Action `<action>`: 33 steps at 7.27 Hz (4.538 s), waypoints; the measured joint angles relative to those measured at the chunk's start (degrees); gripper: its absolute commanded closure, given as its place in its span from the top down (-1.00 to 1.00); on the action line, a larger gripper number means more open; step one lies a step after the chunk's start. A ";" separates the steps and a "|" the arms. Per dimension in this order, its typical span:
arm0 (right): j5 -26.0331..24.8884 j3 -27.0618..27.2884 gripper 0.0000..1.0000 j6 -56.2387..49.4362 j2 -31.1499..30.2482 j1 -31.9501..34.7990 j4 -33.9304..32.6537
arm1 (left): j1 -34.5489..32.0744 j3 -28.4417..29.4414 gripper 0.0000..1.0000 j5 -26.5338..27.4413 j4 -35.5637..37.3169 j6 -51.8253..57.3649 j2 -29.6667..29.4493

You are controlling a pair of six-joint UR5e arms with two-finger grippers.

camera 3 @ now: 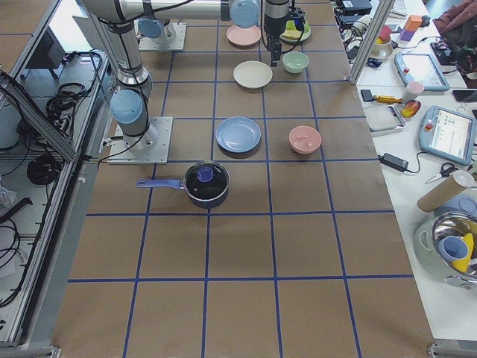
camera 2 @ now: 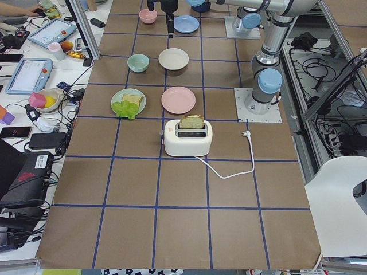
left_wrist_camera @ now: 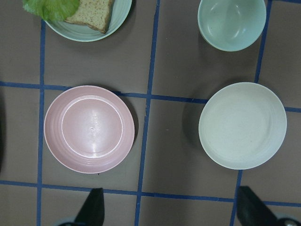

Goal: Stack three plates with pink and blue

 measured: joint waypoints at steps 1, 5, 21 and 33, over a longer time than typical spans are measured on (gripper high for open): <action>-0.04 0.05 1.00 -1.74 -0.01 -1.17 0.04 | -0.03 0.00 1.00 0.00 0.00 0.00 0.00; 0.09 3.77 1.00 -11.89 -0.29 -10.26 -0.83 | -0.08 -0.14 1.00 0.00 0.00 0.00 0.35; 0.29 38.85 -0.01 -31.26 2.17 -26.27 -34.09 | 1.70 -30.56 0.69 6.07 33.80 3.32 -12.20; 0.64 38.37 -1.00 -31.82 5.18 -27.79 -34.03 | -4.81 -31.01 -1.00 8.00 41.05 3.06 -12.49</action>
